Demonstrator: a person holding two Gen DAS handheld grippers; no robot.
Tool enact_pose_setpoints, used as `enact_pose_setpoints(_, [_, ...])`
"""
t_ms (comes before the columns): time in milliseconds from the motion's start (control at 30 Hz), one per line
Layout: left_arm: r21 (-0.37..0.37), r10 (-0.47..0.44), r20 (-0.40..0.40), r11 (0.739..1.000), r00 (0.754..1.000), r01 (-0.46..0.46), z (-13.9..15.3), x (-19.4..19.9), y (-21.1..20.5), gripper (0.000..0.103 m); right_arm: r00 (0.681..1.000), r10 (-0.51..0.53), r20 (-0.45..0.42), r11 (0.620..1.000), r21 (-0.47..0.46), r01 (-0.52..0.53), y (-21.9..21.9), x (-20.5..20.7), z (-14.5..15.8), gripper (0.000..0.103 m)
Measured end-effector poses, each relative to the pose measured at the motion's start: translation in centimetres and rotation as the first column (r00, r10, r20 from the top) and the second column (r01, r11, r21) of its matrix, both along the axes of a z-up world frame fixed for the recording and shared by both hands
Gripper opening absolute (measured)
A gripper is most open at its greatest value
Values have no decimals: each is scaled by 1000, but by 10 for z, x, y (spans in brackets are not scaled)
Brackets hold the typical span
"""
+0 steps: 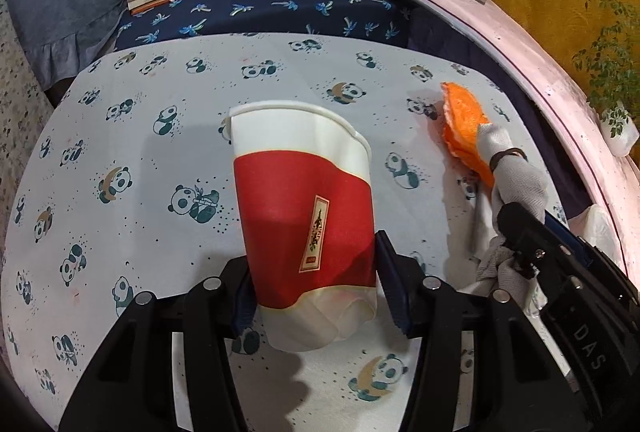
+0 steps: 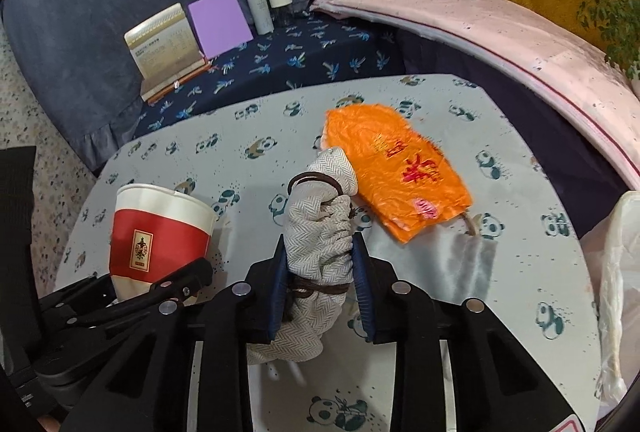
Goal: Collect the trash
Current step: 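Carry the cup and glove over the bin with both grippers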
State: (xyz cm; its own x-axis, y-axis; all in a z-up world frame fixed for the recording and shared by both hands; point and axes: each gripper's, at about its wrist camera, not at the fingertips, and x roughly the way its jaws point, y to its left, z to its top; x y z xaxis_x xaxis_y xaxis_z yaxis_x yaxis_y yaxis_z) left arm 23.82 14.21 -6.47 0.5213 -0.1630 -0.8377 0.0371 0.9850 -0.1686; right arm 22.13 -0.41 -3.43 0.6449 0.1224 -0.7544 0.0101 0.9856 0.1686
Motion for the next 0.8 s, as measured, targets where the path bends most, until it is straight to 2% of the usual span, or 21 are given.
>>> enact_pose_setpoints(433, [12, -110, 76, 994, 991, 109, 40, -32, -55, 50, 991, -109, 80, 994, 20, 108, -56, -44, 41, 28])
enact_pose_setpoints(800, [44, -236, 119, 972, 964, 232, 62, -62, -129, 50, 965, -233, 121, 972, 44, 229, -124, -89, 58, 28])
